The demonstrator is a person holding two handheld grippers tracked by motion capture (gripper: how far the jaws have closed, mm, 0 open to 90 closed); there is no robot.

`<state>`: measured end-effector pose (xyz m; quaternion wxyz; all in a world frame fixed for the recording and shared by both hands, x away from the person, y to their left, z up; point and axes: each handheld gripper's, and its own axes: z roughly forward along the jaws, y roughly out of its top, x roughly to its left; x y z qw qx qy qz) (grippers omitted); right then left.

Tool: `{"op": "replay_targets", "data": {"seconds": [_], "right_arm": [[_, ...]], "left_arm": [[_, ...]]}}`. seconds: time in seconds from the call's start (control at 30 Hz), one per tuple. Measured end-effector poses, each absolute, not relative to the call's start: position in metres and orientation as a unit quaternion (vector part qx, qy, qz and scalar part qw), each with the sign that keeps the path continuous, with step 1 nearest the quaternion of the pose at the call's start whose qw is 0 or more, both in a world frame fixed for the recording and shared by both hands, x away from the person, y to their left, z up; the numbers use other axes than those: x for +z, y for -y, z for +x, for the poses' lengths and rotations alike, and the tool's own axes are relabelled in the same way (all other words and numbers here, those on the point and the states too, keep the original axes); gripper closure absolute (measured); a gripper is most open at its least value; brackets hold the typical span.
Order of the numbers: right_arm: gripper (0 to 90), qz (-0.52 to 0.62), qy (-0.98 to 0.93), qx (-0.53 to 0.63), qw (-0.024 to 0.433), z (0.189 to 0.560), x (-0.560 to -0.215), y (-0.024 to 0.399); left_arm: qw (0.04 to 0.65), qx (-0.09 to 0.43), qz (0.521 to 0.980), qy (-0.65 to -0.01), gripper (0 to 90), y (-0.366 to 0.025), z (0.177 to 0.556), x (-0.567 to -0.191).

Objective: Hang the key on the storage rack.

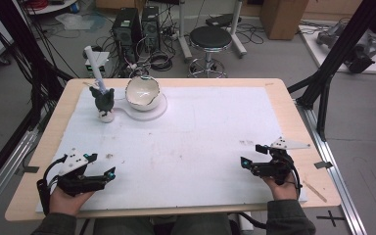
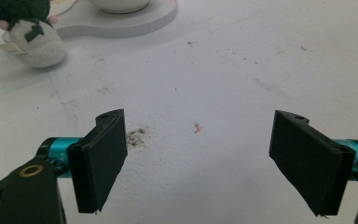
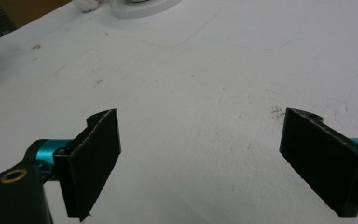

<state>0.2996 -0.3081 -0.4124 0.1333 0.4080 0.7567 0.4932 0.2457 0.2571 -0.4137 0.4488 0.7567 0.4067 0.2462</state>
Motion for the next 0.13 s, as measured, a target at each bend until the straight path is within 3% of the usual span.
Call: {"op": "replay_targets", "data": {"seconds": [0.13], "right_arm": [[11.6,0.408,-0.757,0.492,0.135,0.3002,-0.4135,0.3081]], "left_arm": [[0.448,0.245,0.758,-0.405,19.5,-0.2560,0.2462,-0.4140]]}}
